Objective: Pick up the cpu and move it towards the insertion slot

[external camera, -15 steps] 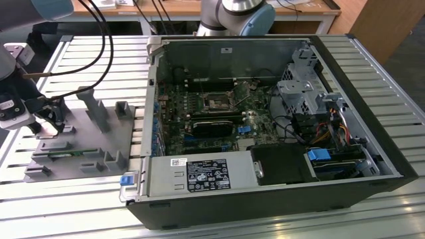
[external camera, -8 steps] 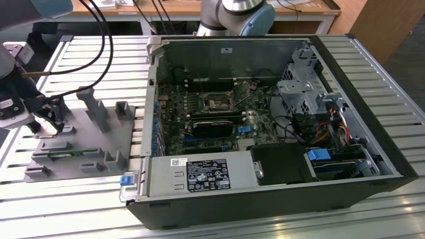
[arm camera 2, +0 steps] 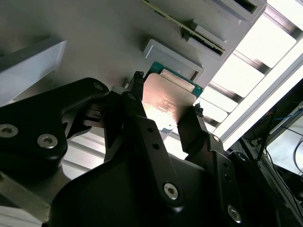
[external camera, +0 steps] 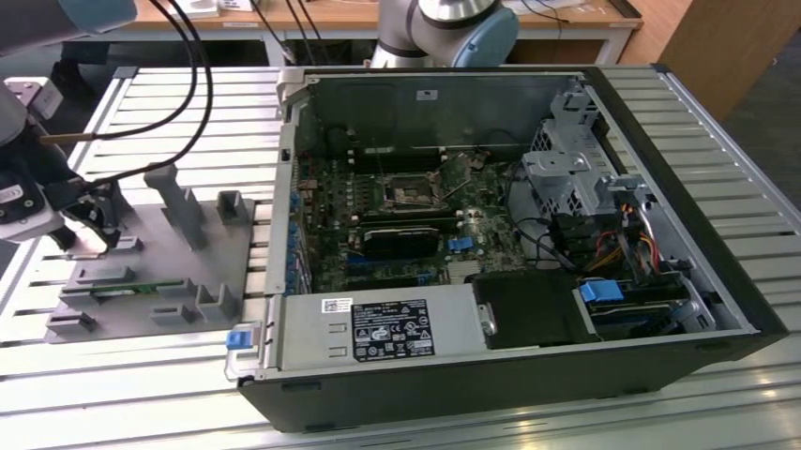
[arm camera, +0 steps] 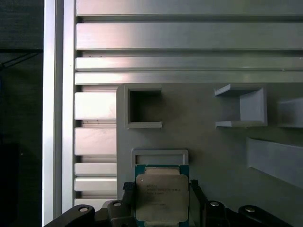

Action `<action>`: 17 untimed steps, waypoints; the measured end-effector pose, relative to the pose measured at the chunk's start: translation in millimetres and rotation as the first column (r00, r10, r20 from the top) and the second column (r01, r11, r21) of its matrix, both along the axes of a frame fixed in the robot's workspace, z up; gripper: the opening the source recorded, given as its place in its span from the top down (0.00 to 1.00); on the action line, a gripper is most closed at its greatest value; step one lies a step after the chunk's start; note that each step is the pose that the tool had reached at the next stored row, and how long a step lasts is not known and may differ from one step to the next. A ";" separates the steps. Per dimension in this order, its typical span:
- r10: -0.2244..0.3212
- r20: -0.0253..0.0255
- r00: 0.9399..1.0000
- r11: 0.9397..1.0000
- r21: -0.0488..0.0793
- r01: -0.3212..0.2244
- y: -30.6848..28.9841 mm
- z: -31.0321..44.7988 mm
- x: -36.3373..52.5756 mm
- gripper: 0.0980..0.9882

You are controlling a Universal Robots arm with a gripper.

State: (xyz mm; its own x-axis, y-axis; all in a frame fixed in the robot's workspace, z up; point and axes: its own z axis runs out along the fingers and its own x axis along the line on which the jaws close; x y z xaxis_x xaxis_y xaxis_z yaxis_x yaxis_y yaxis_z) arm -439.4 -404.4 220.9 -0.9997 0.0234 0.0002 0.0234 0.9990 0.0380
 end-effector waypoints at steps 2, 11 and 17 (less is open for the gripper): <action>0.000 0.000 1.000 1.000 0.000 0.000 0.0 0.9 0.0 0.51; 0.000 0.000 1.000 1.000 0.000 0.000 0.0 5.7 0.0 0.51; 0.000 0.000 1.000 1.000 0.000 0.000 0.0 7.7 0.0 0.51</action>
